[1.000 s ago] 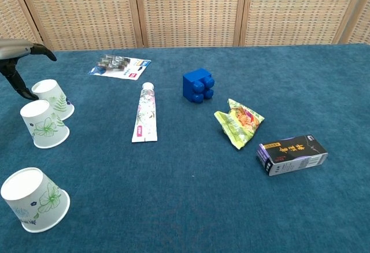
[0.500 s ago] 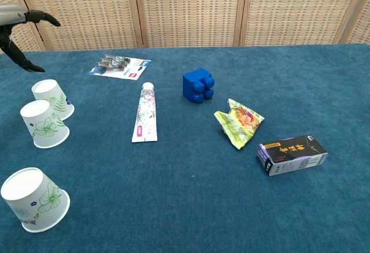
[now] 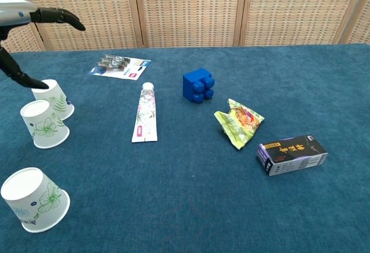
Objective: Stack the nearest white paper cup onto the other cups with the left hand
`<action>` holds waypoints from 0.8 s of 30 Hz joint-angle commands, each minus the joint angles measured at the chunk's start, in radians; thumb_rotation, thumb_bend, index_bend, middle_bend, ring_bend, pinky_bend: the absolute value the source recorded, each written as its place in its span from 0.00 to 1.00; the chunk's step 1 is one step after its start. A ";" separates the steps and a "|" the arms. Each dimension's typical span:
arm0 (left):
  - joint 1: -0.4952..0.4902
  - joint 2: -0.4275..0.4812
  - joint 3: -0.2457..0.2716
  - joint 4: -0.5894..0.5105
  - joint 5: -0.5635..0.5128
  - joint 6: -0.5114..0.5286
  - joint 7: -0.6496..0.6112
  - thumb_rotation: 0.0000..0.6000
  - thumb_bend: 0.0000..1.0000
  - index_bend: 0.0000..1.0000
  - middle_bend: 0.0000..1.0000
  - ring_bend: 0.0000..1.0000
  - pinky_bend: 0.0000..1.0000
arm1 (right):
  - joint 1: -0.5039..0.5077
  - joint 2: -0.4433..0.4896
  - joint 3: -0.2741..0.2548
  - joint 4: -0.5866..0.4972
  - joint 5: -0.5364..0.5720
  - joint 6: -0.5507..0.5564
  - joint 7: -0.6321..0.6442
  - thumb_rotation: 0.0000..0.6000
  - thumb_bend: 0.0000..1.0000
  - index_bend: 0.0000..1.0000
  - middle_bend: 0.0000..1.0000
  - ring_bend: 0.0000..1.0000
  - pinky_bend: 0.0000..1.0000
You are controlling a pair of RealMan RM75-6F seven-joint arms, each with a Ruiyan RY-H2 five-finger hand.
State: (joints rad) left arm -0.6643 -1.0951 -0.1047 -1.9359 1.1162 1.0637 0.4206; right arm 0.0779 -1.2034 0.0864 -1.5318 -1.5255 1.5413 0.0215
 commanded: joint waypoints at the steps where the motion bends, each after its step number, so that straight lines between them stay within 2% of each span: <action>1: 0.027 0.016 0.050 -0.048 0.052 0.014 0.045 1.00 0.20 0.10 0.00 0.00 0.00 | -0.001 0.001 0.000 -0.001 0.000 0.001 0.002 1.00 0.09 0.00 0.00 0.00 0.00; 7: 0.074 0.021 0.110 -0.074 0.120 0.049 0.073 1.00 0.20 0.11 0.00 0.00 0.00 | -0.004 0.005 0.004 -0.003 0.003 0.007 0.008 1.00 0.09 0.00 0.00 0.00 0.00; 13: 0.124 0.012 0.167 -0.061 0.189 0.068 0.046 1.00 0.20 0.13 0.00 0.00 0.00 | -0.004 0.007 0.005 -0.005 0.005 0.007 0.013 1.00 0.09 0.00 0.00 0.00 0.00; 24: 0.158 -0.006 0.227 -0.030 0.275 0.043 0.039 1.00 0.20 0.17 0.00 0.00 0.00 | -0.005 0.008 0.006 -0.007 0.008 0.005 0.012 1.00 0.09 0.00 0.00 0.00 0.00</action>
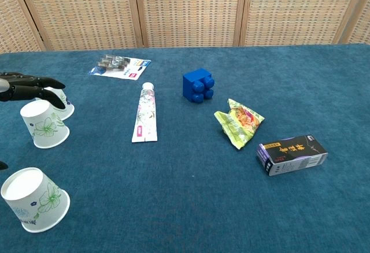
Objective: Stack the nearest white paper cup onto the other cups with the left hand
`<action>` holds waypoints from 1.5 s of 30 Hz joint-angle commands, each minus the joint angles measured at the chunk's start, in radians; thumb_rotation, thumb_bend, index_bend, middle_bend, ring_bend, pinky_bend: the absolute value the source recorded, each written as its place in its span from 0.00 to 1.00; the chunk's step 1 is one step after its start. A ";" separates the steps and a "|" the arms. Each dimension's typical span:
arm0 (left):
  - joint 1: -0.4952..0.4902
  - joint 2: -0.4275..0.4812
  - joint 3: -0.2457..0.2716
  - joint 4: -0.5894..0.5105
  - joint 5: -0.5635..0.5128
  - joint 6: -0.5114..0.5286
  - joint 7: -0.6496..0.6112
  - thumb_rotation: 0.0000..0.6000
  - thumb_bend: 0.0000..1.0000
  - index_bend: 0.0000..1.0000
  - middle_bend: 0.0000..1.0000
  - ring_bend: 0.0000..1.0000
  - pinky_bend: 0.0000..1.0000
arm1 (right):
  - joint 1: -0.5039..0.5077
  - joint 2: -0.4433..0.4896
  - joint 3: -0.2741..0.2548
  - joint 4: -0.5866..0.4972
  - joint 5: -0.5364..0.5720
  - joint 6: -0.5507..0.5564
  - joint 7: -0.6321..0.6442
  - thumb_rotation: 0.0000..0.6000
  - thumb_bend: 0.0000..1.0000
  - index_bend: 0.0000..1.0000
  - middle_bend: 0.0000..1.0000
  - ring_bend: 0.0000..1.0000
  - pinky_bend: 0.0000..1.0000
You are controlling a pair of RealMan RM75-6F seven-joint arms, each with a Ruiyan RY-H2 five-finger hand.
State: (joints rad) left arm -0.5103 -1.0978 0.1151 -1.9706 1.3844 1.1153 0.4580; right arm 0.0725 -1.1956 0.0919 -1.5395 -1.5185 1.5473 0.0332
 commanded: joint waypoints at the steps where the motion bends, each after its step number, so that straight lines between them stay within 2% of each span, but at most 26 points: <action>1: 0.004 -0.003 0.012 0.005 0.009 -0.017 0.002 1.00 0.20 0.17 0.00 0.00 0.00 | 0.000 0.000 0.001 0.001 0.002 -0.002 0.001 1.00 0.09 0.00 0.00 0.00 0.00; 19: -0.002 0.030 0.033 -0.004 -0.030 -0.105 0.041 1.00 0.20 0.19 0.00 0.00 0.00 | -0.001 -0.002 0.004 0.001 0.010 -0.003 -0.001 1.00 0.09 0.00 0.00 0.00 0.00; 30: -0.009 -0.026 0.017 0.027 -0.068 -0.128 0.083 1.00 0.20 0.22 0.00 0.00 0.00 | -0.002 0.001 0.005 -0.001 0.009 -0.001 0.003 1.00 0.09 0.00 0.00 0.00 0.00; 33: -0.011 -0.041 0.014 0.036 -0.081 -0.136 0.093 1.00 0.20 0.25 0.00 0.00 0.00 | -0.003 0.001 0.006 -0.001 0.009 0.001 0.004 1.00 0.09 0.00 0.00 0.00 0.00; 38: -0.010 -0.063 0.011 0.054 -0.096 -0.136 0.115 1.00 0.20 0.36 0.00 0.00 0.00 | -0.004 0.003 0.007 0.000 0.010 0.003 0.010 1.00 0.09 0.00 0.00 0.00 0.00; 45: -0.009 -0.102 0.001 0.086 -0.105 -0.138 0.102 1.00 0.20 0.40 0.00 0.00 0.00 | -0.004 0.003 0.006 -0.002 0.007 0.003 0.009 1.00 0.09 0.00 0.00 0.00 0.00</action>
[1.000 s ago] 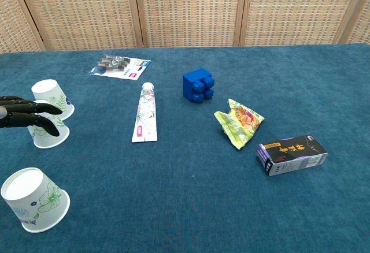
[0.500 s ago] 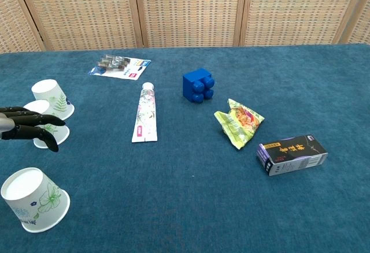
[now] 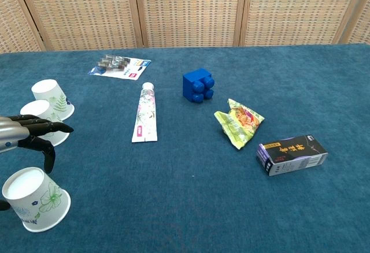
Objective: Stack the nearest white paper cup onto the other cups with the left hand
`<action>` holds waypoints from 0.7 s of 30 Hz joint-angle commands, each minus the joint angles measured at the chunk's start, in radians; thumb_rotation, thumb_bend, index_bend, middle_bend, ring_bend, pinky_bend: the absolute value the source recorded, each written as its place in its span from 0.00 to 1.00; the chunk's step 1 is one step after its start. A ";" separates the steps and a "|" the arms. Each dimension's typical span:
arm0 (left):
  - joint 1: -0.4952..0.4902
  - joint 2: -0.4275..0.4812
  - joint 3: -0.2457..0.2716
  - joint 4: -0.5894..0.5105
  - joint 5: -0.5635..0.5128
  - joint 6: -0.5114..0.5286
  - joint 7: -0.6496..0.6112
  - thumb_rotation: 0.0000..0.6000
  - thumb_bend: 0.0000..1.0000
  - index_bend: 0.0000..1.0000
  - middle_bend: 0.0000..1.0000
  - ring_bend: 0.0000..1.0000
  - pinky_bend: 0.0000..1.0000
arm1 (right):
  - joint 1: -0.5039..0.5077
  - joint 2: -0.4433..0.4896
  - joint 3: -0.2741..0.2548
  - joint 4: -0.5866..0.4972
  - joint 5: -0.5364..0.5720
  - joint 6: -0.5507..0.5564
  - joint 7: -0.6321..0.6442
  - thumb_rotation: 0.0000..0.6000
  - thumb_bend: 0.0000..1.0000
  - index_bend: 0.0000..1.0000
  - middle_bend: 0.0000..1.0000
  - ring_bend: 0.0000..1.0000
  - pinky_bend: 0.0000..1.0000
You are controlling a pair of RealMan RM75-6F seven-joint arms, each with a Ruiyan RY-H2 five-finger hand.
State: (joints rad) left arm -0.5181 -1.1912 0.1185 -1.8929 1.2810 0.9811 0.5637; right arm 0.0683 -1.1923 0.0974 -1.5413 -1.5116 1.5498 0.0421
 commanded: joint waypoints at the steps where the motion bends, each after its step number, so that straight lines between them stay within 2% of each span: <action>1: -0.001 -0.014 -0.002 0.012 -0.001 -0.005 -0.005 1.00 0.20 0.42 0.00 0.00 0.00 | 0.000 0.000 0.000 0.000 0.000 0.001 0.000 1.00 0.09 0.00 0.00 0.00 0.00; 6: 0.002 -0.023 -0.001 0.019 0.013 -0.001 -0.011 1.00 0.20 0.47 0.00 0.00 0.00 | 0.000 0.002 0.002 0.001 0.001 0.001 0.005 1.00 0.09 0.00 0.00 0.00 0.00; 14: 0.007 -0.011 -0.009 0.013 0.031 0.018 -0.033 1.00 0.20 0.47 0.00 0.00 0.00 | -0.002 0.003 0.002 -0.001 -0.002 0.006 0.007 1.00 0.09 0.00 0.00 0.00 0.00; 21: 0.007 0.039 -0.047 -0.016 0.038 0.058 -0.079 1.00 0.20 0.47 0.00 0.00 0.00 | -0.005 0.006 0.003 -0.005 -0.002 0.010 0.005 1.00 0.09 0.00 0.00 0.00 0.00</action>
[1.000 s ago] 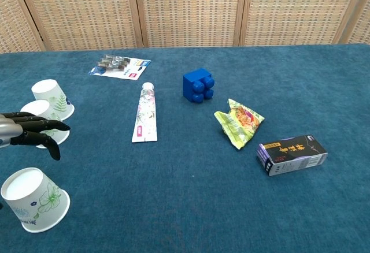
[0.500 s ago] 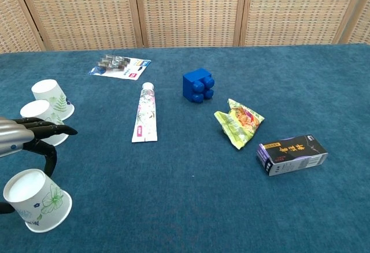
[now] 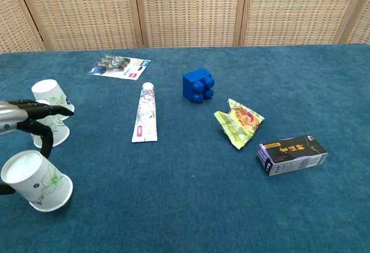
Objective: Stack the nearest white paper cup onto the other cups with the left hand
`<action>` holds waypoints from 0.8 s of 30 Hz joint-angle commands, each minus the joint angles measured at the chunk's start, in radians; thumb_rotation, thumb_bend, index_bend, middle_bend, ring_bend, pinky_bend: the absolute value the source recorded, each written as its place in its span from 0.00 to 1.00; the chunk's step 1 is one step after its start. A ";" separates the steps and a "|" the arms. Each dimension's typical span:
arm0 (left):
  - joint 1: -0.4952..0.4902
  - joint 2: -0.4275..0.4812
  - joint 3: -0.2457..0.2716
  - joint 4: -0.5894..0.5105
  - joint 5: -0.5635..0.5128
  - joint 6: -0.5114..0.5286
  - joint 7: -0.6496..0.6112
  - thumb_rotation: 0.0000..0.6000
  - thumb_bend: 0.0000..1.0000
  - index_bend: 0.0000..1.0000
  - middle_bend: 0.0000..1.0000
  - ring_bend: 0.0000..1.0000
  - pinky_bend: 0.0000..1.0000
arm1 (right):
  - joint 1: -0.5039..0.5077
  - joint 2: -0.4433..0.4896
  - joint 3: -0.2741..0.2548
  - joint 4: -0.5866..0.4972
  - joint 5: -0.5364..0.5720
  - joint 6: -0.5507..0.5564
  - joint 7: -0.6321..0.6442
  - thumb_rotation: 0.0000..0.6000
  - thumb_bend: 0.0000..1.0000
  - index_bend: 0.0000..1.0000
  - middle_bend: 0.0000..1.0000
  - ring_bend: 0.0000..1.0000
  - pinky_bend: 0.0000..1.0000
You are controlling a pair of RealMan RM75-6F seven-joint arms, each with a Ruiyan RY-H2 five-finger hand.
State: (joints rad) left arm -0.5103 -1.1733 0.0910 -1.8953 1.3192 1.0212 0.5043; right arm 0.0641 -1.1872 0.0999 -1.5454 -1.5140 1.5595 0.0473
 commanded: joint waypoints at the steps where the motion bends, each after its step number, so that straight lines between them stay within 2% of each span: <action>1: -0.002 0.031 -0.029 -0.019 -0.002 0.023 -0.029 1.00 0.20 0.47 0.00 0.00 0.00 | -0.001 0.001 0.000 -0.001 0.001 0.000 0.000 1.00 0.09 0.00 0.00 0.00 0.00; 6: -0.021 0.101 -0.098 -0.047 -0.041 0.043 -0.078 1.00 0.20 0.47 0.00 0.00 0.00 | 0.000 0.000 -0.001 -0.001 0.001 -0.004 -0.003 1.00 0.09 0.00 0.00 0.00 0.00; 11: -0.058 0.174 -0.181 -0.054 -0.151 0.031 -0.111 1.00 0.20 0.47 0.00 0.00 0.00 | 0.002 -0.002 -0.001 0.000 0.002 -0.007 -0.006 1.00 0.09 0.00 0.00 0.00 0.00; 16: -0.101 0.210 -0.250 -0.013 -0.280 -0.009 -0.148 1.00 0.20 0.47 0.00 0.00 0.00 | 0.004 -0.005 -0.002 0.001 0.002 -0.011 -0.011 1.00 0.09 0.00 0.00 0.00 0.00; 24: -0.176 0.208 -0.302 0.104 -0.483 -0.099 -0.158 1.00 0.20 0.47 0.00 0.00 0.00 | 0.008 -0.011 -0.004 0.006 0.006 -0.023 -0.022 1.00 0.09 0.00 0.00 0.00 0.00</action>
State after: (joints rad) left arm -0.6551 -0.9658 -0.1910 -1.8355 0.8952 0.9572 0.3494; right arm 0.0711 -1.1973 0.0957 -1.5403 -1.5087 1.5374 0.0267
